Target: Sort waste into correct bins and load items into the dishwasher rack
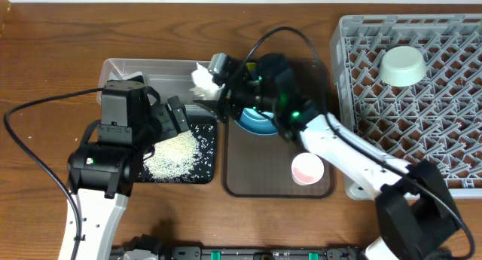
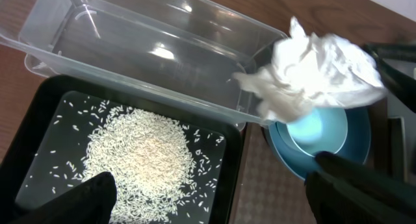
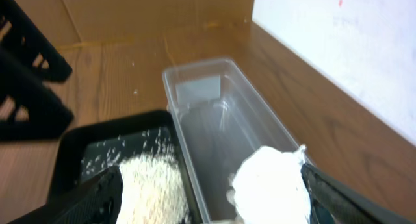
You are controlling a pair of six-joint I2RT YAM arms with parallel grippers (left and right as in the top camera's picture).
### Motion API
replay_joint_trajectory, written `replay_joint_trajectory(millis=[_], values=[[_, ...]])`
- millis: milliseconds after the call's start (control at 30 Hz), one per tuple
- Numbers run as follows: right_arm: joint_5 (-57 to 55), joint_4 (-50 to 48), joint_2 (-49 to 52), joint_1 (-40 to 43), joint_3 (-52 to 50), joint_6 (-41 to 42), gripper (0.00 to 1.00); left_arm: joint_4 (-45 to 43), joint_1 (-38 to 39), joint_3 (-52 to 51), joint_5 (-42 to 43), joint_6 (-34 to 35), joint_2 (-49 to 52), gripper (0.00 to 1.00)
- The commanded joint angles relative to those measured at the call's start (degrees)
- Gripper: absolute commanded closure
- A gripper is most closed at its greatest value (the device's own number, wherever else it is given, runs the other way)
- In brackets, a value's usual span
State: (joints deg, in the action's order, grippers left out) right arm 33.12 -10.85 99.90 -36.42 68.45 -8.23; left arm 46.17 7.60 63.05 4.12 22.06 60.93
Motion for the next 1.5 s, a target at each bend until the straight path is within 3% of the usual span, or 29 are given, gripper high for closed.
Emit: replay_joint_trajectory(millis=[0,233,333,367,467,567,633,1000,1100,1300,1467], values=[[6.1,4.0,-4.0,2.6,0.8,-0.4,0.17,0.0,-0.3,1.3,-0.3,-0.5,-0.1,0.05],[21.4,8.0,-10.6,10.2,0.8,8.2,0.20,-1.7,-0.3,1.3,1.1,-0.4,0.0,0.05],[27.7,7.5,-12.3,13.2,0.8,12.5,0.21,-3.1,-0.3,1.3,6.1,-0.3,0.7,0.23],[29.5,7.2,-12.7,14.0,0.8,13.6,0.21,-3.4,-0.3,1.3,7.6,-0.3,1.1,0.24],[34.8,6.5,-13.7,16.5,0.8,16.6,0.21,-4.1,-0.3,1.3,15.1,-0.7,3.4,0.22],[38.2,5.8,-13.9,18.2,0.8,19.1,0.22,-6.2,-0.3,1.3,26.0,-5.6,6.3,0.07],[39.9,5.2,-14.0,18.8,0.8,19.9,0.22,-8.3,-0.3,1.3,32.5,-8.7,8.4,0.02],[43.8,0.8,-14.0,19.1,0.8,24.1,0.23,-20.8,-0.3,1.3,63.4,-17.5,17.5,0.00],[43.8,0.8,-14.0,19.3,0.8,24.1,0.23,-21.5,-0.3,1.3,64.7,-17.6,17.6,0.02],[43.8,0.8,-14.0,19.1,0.8,24.1,0.24,-22.1,-0.2,1.3,64.9,-17.6,17.6,0.16],[43.9,-0.8,-14.0,19.1,0.8,26.2,0.23,-22.8,-0.1,1.3,66.8,-17.6,17.6,0.18]])
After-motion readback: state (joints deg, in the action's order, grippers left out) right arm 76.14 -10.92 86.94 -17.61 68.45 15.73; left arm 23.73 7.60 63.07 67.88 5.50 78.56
